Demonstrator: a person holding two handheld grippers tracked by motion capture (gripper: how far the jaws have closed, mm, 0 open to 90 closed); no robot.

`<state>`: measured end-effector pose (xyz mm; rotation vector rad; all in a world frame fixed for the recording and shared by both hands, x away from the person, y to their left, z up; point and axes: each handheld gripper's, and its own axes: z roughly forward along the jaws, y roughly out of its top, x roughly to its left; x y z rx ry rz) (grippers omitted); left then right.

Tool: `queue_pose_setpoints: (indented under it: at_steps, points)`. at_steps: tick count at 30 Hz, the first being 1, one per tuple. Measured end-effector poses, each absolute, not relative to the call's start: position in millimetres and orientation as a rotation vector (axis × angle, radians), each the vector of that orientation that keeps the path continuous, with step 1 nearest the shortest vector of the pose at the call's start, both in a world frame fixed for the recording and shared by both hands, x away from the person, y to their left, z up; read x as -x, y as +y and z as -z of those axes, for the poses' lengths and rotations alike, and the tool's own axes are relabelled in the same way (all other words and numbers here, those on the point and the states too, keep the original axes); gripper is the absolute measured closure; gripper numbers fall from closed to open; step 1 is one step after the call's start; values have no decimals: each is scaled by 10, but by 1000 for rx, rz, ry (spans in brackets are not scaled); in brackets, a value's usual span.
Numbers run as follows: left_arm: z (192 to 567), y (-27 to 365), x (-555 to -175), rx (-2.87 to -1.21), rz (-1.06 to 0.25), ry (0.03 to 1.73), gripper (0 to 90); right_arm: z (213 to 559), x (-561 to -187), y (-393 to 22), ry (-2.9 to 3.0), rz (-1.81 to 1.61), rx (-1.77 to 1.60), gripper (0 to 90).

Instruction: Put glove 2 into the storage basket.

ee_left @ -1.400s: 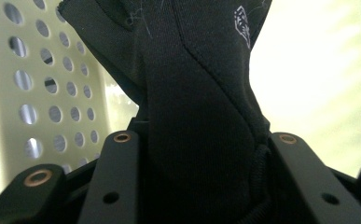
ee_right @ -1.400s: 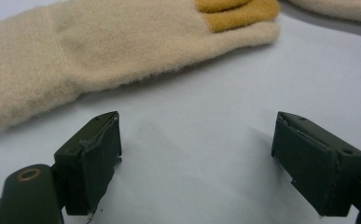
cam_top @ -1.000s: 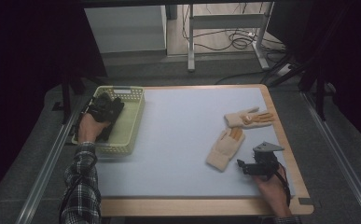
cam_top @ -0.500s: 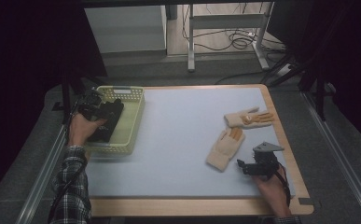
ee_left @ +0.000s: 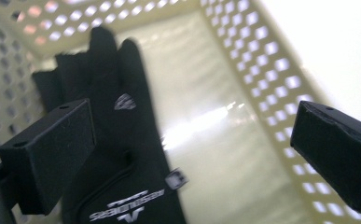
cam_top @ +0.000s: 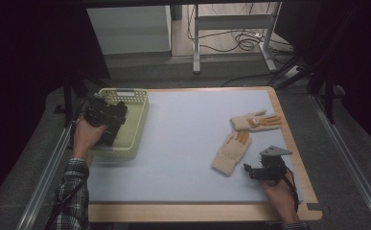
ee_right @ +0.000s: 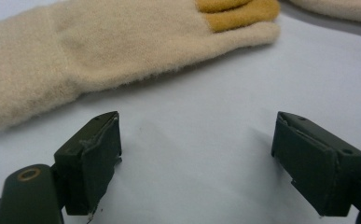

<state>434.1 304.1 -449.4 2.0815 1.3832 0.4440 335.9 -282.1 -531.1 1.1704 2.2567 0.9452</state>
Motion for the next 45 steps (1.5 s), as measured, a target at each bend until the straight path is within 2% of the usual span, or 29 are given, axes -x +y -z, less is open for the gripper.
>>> queue_pose_setpoints:
  at_steps: [29, 35, 45]
  points:
    - [4302, 2204, -3673, -2068, -462, 988, 2, 5310, -3359, -2822, 2258, -942, -1169, 155]
    - [4369, 1990, -3462, -2022, -436, 924, 2, 5309, -3357, -2820, 2258, -943, -1174, 155]
    - [4596, 1742, -3201, -2060, -465, 870, 2, 5310, -3360, -2822, 2259, -944, -1171, 155]
